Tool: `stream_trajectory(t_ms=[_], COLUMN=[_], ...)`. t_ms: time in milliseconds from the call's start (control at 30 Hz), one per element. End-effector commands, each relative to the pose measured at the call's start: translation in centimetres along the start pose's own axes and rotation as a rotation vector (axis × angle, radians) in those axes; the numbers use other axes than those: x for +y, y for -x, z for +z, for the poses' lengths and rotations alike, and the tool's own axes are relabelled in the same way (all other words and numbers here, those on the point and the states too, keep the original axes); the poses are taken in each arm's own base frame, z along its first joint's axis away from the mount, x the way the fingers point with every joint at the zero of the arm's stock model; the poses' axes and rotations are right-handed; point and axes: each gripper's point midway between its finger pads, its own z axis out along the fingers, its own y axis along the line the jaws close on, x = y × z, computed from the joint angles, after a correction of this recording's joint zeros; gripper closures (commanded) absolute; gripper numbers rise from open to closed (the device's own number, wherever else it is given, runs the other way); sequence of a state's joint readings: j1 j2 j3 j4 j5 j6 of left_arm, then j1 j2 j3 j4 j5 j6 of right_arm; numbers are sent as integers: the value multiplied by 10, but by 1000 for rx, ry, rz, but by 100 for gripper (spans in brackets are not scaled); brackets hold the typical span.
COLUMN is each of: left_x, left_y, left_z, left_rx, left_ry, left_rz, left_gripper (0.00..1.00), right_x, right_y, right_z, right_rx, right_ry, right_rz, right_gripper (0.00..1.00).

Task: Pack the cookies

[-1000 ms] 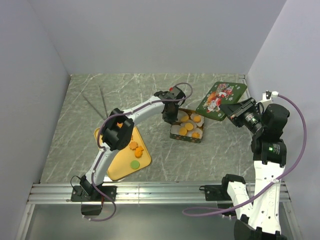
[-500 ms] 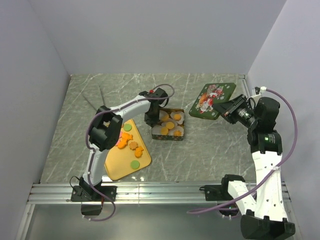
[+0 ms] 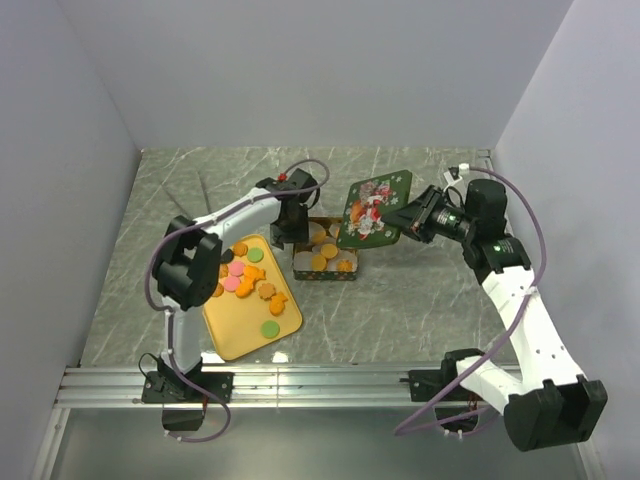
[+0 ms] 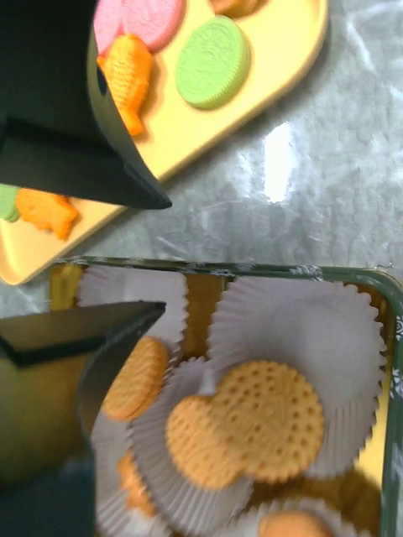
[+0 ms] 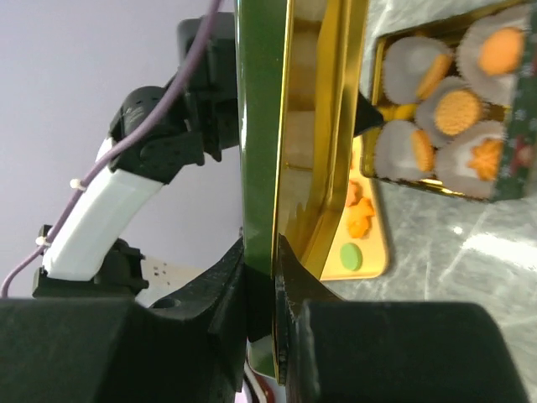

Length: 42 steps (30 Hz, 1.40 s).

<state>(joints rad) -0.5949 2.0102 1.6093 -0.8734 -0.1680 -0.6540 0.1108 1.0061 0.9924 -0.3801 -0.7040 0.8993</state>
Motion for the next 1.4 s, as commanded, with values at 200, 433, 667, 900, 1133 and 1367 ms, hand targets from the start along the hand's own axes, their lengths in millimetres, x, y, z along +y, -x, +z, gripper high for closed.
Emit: stream_trajectory(t_ms=[200, 433, 667, 900, 1133, 1367], left_x=[82, 55, 43, 48, 47, 33], left_y=[44, 28, 6, 11, 10, 21], left_z=[-79, -129, -134, -127, -90, -73], left_rx=[-224, -326, -294, -303, -233, -204], left_ry=[-241, -796, -1074, -1097, -1071, -1077], left_rz=[-261, -206, -240, -252, -266, -253], left_gripper=[39, 30, 18, 16, 17, 18], right_x=[1, 22, 18, 5, -14, -26], right_y=[-3, -17, -26, -36, -43, -50], right_z=[43, 74, 111, 137, 148, 153], right_rx=[20, 69, 146, 199, 225, 242], right_ry=[199, 352, 378, 333, 294, 278], right_rz=[82, 95, 156, 160, 175, 187], right_gripper=[100, 100, 100, 100, 100, 100])
